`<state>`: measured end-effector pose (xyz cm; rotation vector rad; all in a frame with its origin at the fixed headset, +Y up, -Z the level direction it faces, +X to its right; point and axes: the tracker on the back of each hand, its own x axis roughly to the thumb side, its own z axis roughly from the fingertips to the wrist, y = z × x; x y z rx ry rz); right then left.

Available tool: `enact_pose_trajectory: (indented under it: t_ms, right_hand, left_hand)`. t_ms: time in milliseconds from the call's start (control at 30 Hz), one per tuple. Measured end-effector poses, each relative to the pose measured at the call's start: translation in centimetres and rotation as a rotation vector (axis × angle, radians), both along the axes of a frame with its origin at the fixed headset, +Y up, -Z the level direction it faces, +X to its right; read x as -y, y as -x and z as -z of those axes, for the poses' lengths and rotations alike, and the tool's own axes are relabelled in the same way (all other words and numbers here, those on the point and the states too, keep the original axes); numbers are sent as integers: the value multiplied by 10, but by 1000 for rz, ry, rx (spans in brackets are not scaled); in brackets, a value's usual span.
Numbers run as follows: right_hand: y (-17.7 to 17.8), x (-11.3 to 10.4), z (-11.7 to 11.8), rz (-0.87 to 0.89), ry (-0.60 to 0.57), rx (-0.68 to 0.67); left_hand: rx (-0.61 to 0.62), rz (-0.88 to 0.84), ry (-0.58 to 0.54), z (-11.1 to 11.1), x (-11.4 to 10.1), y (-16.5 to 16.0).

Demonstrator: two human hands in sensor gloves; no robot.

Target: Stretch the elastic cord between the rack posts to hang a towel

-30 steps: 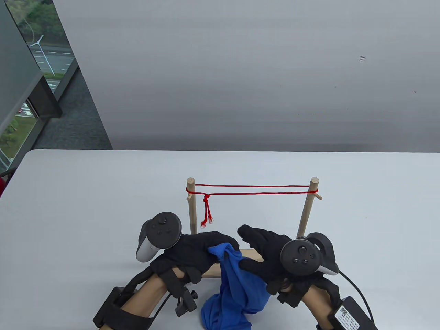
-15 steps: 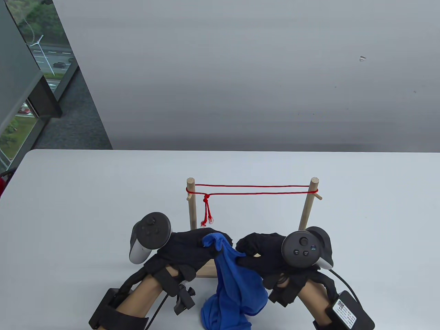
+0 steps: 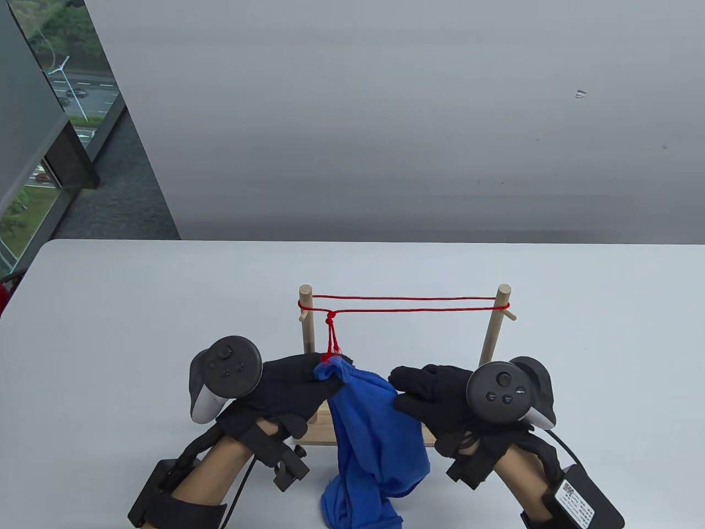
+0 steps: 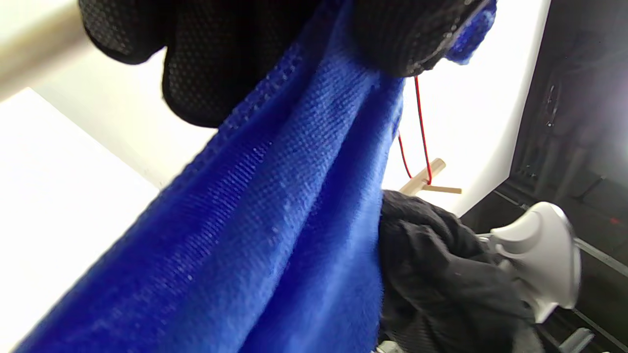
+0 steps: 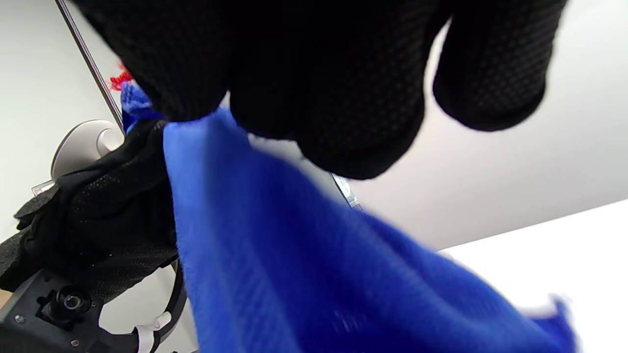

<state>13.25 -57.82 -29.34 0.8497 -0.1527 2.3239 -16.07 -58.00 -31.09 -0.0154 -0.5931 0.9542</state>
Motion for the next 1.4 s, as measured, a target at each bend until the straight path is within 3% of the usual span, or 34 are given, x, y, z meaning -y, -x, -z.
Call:
enact_pose_trajectory:
  t_ms: [200,333,467,667,833,1133,1400]
  right_hand:
    - [-9,-17,-5,-18,-69,26]
    - [-8,-20,-6,7,-59,45]
    - [5,-11,-4,-13,-48,22]
    - [26,12,8,-37,67,-71]
    - [42,21,17,-7,152,-233]
    - [45,23,17,55,161,-249]
    - [22,2,12,37,63,-139]
  left_hand:
    - [-44,12,-42,-3,-12,11]
    - [45,-69,-7,-2,-15,9]
    - [151,-85,46,0,-15,1]
    - [275,-85,87,-1,-15,-9]
    - [347,-49,116,0,-16,-17]
    - [295,-92,81,-2,-15,-11]
    - [72,-130,-23,-8,-20,7]
